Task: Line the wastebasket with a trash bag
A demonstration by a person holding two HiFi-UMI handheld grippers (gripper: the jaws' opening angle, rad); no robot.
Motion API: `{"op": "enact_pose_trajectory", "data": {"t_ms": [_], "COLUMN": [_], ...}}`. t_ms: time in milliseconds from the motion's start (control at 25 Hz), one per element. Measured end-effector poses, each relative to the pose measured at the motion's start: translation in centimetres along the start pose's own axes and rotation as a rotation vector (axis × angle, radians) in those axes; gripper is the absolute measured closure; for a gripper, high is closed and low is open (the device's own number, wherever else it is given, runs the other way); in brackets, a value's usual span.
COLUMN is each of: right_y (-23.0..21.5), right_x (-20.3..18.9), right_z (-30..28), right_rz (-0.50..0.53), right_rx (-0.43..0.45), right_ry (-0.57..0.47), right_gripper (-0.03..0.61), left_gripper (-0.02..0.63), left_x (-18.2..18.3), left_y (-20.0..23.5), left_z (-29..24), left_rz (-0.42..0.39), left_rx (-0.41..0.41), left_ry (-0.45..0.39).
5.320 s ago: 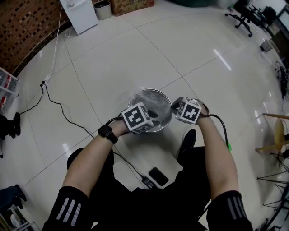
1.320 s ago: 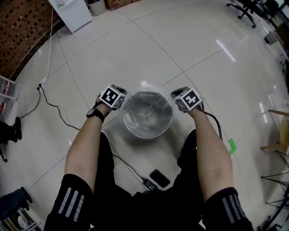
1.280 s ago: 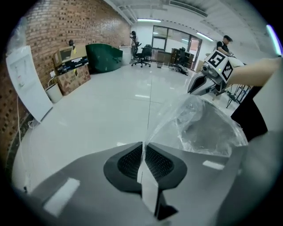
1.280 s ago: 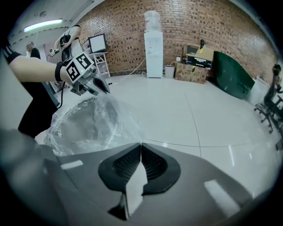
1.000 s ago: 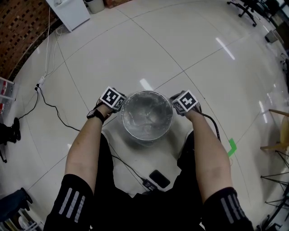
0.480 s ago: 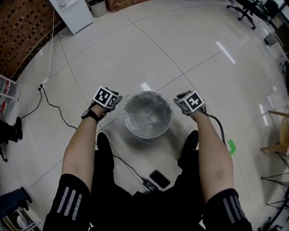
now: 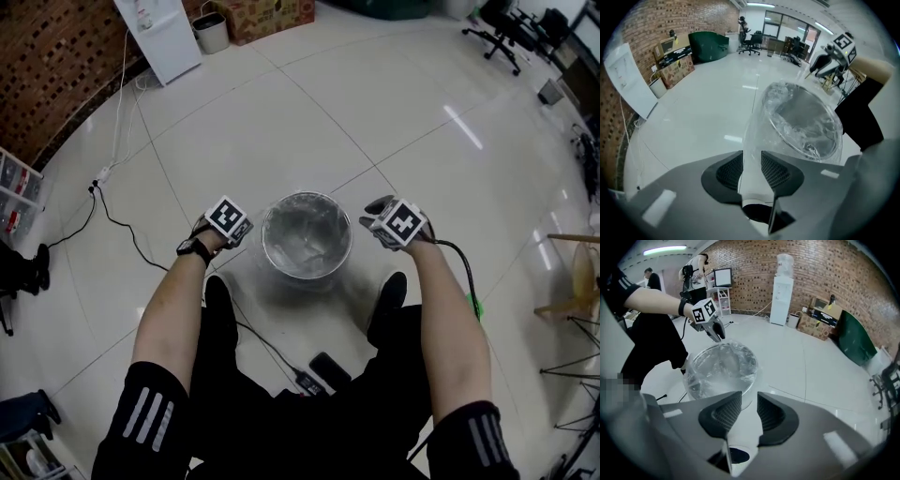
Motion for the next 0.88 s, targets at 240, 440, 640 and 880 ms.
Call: {"op": "enact_pose_trajectory", "data": {"t_ms": [240, 440, 640, 880], "right_y": [4.2, 7.0, 8.4, 8.3], "right_x": [-1.7, -4.5, -5.3, -5.3], "right_z": [0.9, -0.4, -2.8, -4.5], "right_rz": [-0.077, -0.046, -0.11, -0.209], "right_rx": [0.092, 0.166, 0.206, 0.208], "right_ry": [0.025, 0.134, 0.148, 0.067], "right_gripper": [0.428, 0.402, 0.387, 0.437], "left_gripper": [0.492, 0.454, 0.379, 0.356], "left_x": [0.5, -0.5, -2.3, -2.7], "left_y": [-2.2, -5.1, -8.4, -9.1], "left_z": [2.3, 5.0, 2.8, -0.2], "left_rz": [-0.116, -0.257, -0.343, -0.377], "left_rx": [0.076, -0.037, -0.117, -0.082], "left_ry": [-0.045, -0.082, 0.009, 0.051]}}
Point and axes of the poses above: the fingertips, and each gripper's own axes: z backward along the fingers, y to its left, x out of its top, the point moved 9 cm from there along z, backward along the fingers, and after that the axes turned 6 degrees about -z, right-handed, at the moved point
